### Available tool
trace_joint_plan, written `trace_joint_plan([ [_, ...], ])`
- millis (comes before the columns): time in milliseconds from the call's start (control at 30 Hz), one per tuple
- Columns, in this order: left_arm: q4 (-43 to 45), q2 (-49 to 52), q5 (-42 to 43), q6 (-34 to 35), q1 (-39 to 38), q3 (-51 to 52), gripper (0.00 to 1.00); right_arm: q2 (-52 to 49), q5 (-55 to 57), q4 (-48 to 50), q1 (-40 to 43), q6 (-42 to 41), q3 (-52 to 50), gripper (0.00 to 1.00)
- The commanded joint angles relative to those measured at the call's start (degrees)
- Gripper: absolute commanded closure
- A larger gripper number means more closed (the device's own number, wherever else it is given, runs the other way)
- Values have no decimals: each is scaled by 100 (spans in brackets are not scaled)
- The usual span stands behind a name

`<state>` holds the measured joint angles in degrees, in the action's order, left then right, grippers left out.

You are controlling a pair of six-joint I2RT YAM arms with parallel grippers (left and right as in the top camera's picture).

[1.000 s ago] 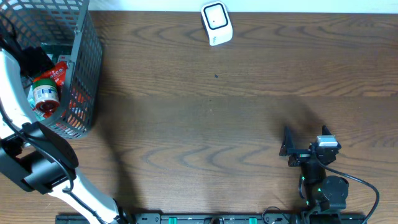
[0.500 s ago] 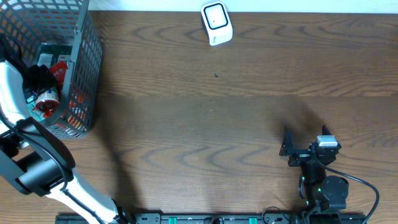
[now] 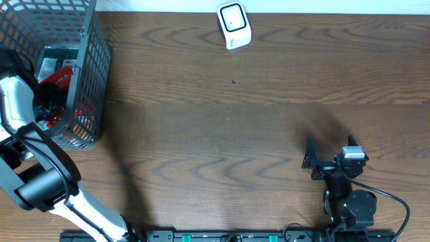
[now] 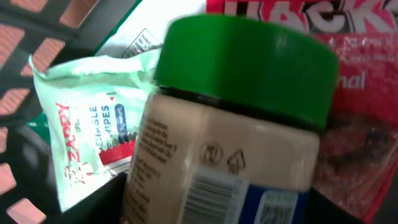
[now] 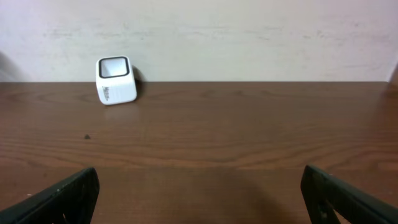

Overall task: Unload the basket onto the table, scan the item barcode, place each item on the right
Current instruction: 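Lift the jar out and carry it toward the white scanner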

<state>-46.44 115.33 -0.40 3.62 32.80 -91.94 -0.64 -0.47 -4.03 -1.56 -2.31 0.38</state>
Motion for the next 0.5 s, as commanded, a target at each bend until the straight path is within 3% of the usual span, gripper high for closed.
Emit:
trace_joint_plan([
  [0, 101, 28, -68, -37, 2, 9, 41, 26, -4, -17, 24, 24, -9, 1],
  [467, 332, -1156, -7, 26, 2, -205, 44, 26, -4, -17, 24, 24, -9, 1],
])
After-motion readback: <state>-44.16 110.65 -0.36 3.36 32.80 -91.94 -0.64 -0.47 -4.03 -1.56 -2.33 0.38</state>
